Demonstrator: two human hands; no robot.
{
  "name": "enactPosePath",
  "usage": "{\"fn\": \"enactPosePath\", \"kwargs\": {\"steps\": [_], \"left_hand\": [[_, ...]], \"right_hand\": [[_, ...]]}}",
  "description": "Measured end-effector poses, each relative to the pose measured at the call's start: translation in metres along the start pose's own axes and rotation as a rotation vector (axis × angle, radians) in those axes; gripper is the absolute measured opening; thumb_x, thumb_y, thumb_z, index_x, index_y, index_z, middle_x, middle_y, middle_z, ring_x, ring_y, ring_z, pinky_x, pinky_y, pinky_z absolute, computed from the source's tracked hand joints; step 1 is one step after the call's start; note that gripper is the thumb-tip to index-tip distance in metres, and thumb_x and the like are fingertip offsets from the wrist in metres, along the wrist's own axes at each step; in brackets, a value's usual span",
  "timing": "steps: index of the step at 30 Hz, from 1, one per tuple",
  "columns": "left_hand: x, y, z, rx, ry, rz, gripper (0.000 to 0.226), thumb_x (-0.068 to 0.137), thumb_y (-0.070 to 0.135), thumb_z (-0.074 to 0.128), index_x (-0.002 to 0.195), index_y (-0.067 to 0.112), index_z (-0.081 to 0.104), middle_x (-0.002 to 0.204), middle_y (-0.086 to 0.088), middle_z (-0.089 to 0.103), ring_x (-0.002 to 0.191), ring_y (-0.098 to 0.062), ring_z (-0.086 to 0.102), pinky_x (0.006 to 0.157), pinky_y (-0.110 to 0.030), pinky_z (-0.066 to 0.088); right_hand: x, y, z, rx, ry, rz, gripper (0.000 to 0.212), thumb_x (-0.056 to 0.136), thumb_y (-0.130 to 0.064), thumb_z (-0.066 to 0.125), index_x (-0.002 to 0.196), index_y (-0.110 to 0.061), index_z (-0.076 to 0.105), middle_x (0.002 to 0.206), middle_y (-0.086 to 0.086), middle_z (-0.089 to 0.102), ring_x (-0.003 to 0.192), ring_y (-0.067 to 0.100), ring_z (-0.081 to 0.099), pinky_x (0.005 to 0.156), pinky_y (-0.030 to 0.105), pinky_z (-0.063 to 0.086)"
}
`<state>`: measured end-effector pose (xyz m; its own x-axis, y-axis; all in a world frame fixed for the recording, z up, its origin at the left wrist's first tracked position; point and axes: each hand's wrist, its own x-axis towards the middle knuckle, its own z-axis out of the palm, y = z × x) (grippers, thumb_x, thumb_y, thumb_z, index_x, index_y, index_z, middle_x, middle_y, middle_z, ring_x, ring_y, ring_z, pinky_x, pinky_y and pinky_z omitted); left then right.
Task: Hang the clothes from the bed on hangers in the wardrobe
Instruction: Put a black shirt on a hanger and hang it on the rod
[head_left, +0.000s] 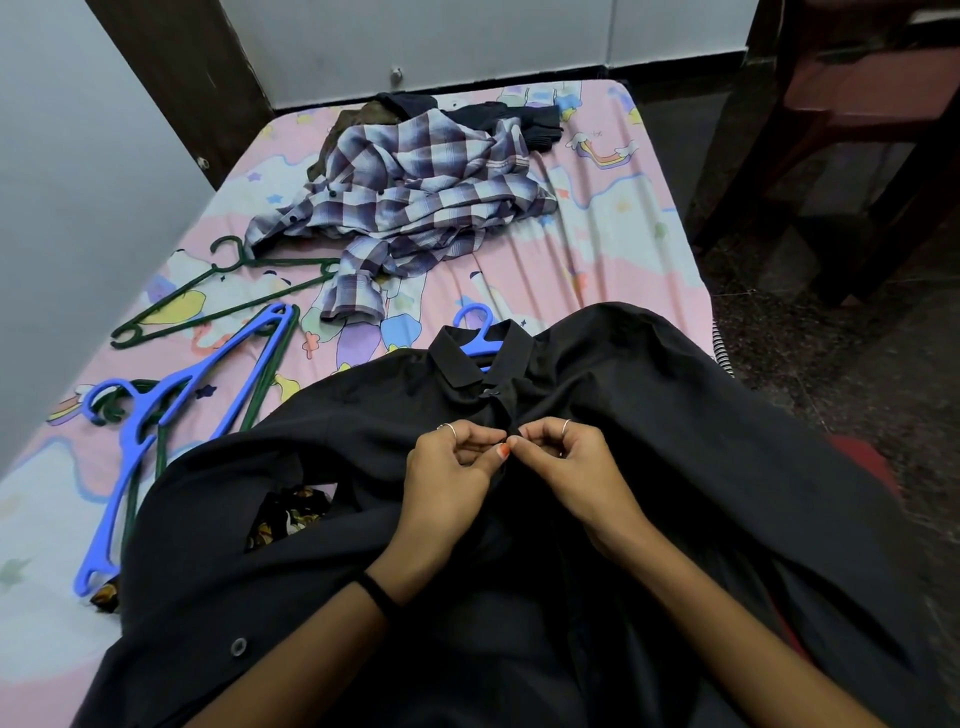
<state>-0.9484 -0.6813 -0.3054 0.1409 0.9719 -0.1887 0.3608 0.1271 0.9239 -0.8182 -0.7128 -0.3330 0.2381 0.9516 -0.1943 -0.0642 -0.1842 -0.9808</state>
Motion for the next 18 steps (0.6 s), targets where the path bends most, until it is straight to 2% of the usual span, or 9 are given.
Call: {"fn": "enactPosePath", "kwargs": {"steps": [4,7,9,14,18], "left_hand": [[0.0017,0.0008,0.0014,-0.021,-0.013,-0.005,0.008,0.083,0.009,0.073,0.090,0.012,0.072,0.081,-0.003,0.074,0.079,-0.013,0.071,0.078,-0.022,0.055],[0.0029,-0.0019,0.0018,-0.039,-0.001,-0.014,0.009,0.084,0.007,0.071,0.090,0.014,0.072,0.081,-0.003,0.074,0.081,-0.015,0.071,0.081,-0.028,0.055],[0.0036,-0.0029,0.0020,-0.069,0.013,-0.016,0.011,0.084,0.006,0.071,0.088,0.015,0.072,0.081,-0.003,0.074,0.081,-0.016,0.071,0.081,-0.029,0.056],[0.0045,-0.0020,0.0036,-0.093,0.042,-0.014,0.013,0.081,0.005,0.073,0.085,0.016,0.068,0.077,0.001,0.068,0.074,-0.009,0.065,0.071,-0.018,0.052],[0.0046,-0.0044,0.0035,-0.094,0.041,-0.030,0.011,0.080,0.005,0.074,0.079,0.015,0.069,0.073,0.001,0.070,0.070,-0.007,0.066,0.068,-0.015,0.051]], "right_hand": [[-0.0015,-0.0017,-0.0014,0.082,0.006,0.023,0.012,0.087,-0.014,0.069,0.090,-0.003,0.071,0.080,0.012,0.072,0.073,0.011,0.063,0.072,0.024,0.050],[-0.0025,-0.0045,-0.0012,0.106,-0.009,0.008,0.016,0.092,-0.013,0.062,0.084,-0.003,0.072,0.071,0.005,0.069,0.066,0.008,0.061,0.064,0.019,0.049],[-0.0022,-0.0053,0.0000,0.175,-0.024,0.021,0.021,0.095,-0.011,0.056,0.084,-0.001,0.071,0.073,0.007,0.068,0.066,0.010,0.059,0.063,0.018,0.049],[-0.0007,-0.0043,-0.0009,0.204,-0.020,0.034,0.014,0.092,-0.006,0.059,0.087,-0.003,0.072,0.081,0.011,0.072,0.075,0.018,0.064,0.071,0.026,0.053],[-0.0018,-0.0053,-0.0012,0.147,-0.020,0.013,0.010,0.089,-0.002,0.062,0.084,-0.006,0.070,0.074,0.006,0.069,0.068,0.010,0.062,0.063,0.017,0.050]]}}
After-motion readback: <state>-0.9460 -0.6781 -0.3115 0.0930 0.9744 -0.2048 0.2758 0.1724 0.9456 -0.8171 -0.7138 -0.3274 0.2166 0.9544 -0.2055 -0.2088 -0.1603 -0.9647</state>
